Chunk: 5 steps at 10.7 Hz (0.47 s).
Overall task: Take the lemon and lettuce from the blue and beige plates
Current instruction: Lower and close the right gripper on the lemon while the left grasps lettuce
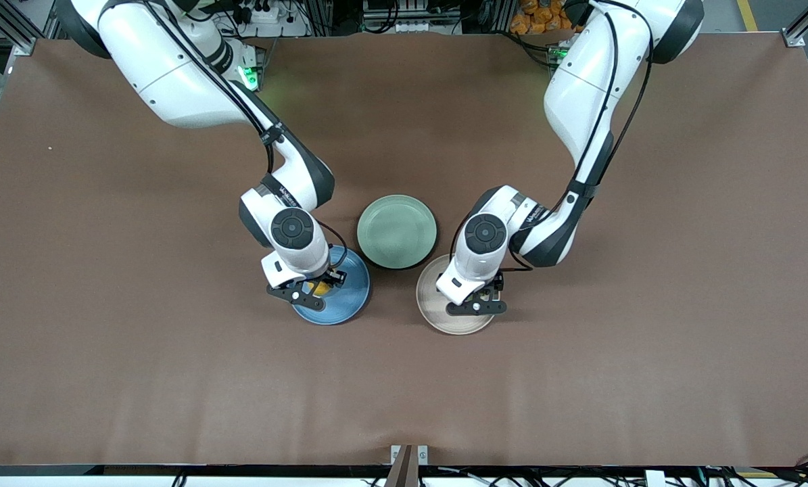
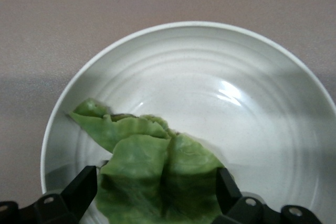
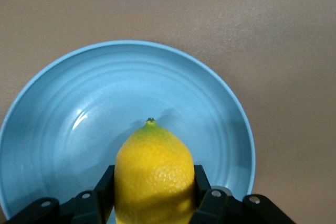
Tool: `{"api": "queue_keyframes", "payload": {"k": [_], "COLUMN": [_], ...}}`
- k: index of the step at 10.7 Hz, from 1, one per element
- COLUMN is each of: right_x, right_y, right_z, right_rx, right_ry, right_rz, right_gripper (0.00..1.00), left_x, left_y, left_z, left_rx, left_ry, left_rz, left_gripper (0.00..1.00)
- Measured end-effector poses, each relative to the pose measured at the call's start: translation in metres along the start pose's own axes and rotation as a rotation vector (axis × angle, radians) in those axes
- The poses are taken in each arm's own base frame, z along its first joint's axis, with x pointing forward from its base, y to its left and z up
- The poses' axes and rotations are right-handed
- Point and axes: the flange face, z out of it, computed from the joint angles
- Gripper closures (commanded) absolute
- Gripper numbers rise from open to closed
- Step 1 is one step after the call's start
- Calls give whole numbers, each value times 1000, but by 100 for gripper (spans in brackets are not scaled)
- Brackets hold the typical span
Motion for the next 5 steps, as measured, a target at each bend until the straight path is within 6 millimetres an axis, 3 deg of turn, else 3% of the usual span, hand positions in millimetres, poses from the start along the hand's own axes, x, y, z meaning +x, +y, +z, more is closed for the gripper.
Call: {"api": "queue_keyframes", "payload": {"k": [1,3,4,5], "right_x": [-1,1,4,7], "right_y": [-1,-2,-3,-3], "right_z": [-1,-4,-8,-15], "right_rx": [2,6,11,14], "right_ry": [1,6,14,21], "right_rz": [3,4,6,8], "right_gripper": [64,65,66,71], "left_x": [-1,-4,-5,-5], "left_y": [1,7,9,10], "left_z": [0,-1,-1,-3], "left_rx": [0,-1,1,12], "left_ry": [0,0,4,17], "left_rz": [0,-3,1,18], "left_gripper": [0,93,100,100]}}
